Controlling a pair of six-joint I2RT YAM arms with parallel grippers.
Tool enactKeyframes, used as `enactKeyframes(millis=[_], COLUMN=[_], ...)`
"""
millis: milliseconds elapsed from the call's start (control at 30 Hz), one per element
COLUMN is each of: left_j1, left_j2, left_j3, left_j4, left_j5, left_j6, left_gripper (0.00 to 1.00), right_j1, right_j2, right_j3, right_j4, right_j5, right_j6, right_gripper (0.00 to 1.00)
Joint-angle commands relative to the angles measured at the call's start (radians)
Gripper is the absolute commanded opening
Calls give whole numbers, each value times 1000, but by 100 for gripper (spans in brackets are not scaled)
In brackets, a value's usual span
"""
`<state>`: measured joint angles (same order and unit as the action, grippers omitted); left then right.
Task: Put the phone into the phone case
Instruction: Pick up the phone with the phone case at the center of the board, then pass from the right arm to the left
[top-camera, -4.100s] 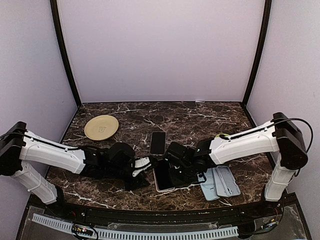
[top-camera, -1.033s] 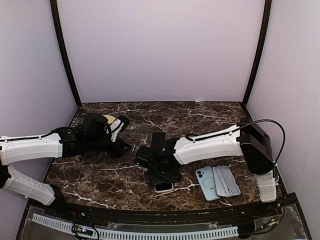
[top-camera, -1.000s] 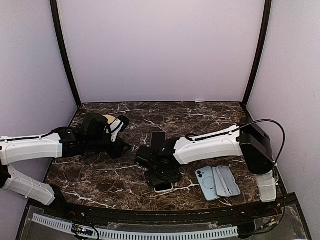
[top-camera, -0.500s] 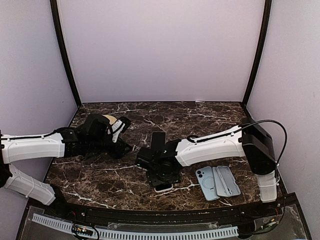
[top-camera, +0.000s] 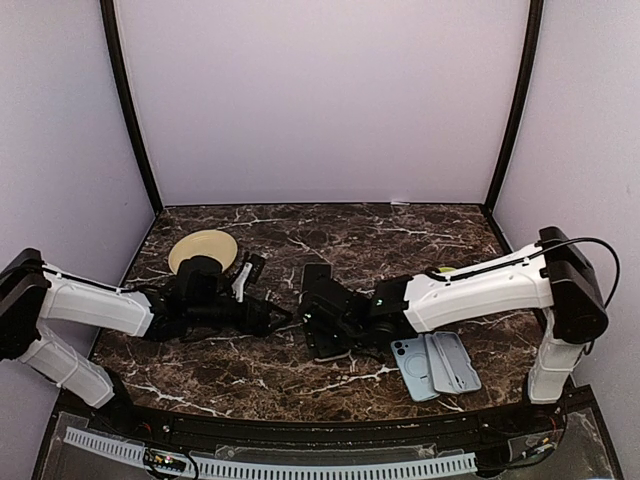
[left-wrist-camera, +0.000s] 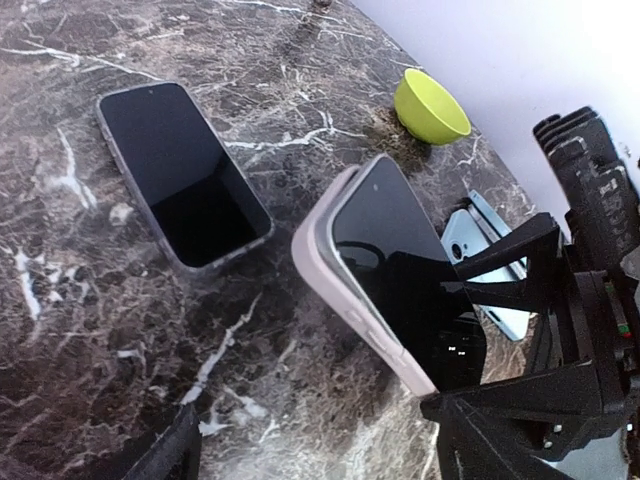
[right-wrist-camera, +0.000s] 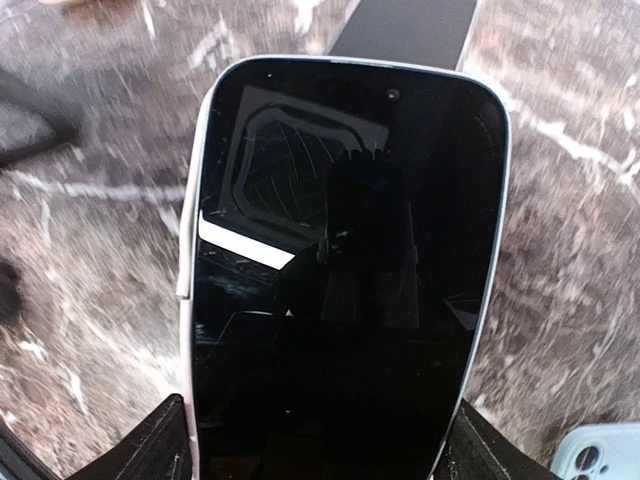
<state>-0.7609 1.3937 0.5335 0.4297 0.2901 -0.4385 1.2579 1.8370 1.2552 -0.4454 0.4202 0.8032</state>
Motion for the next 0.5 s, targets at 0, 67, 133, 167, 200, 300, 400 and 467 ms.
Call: enactKeyframes(millis=[0, 67, 133, 167, 200, 300, 400, 467], left_j1=[8, 7, 7, 7, 6, 8, 7, 8], left_j2=[24, 34, 41, 51, 62, 100, 148, 167], left_j3=[-12, -20, -25, -19, -13, 18, 19, 23], left_j4=[333, 409, 465, 481, 479, 426, 459, 509], left_j5=[123, 144, 169, 177, 186, 169, 180, 198], left_j6=[-169, -205, -226, -226, -225, -224, -254, -278], left_gripper=[85, 86, 86, 86, 85, 84, 82, 79], right_j1=[26, 38, 45, 47, 49, 50, 56, 62], right_j2=[-108, -144, -172, -177, -181, -181, -185, -196], right_j3=[-37, -63, -84, -88, -90, -88, -88, -95], right_j4=[191, 252, 305, 315, 322, 321, 333, 351], right_j5=[136, 169, 187, 192, 197, 208, 203, 203], right_j6=[-71, -106, -132, -147, -156, -162, -172, -188], right_gripper=[36, 36, 35, 35, 35, 34, 33, 33])
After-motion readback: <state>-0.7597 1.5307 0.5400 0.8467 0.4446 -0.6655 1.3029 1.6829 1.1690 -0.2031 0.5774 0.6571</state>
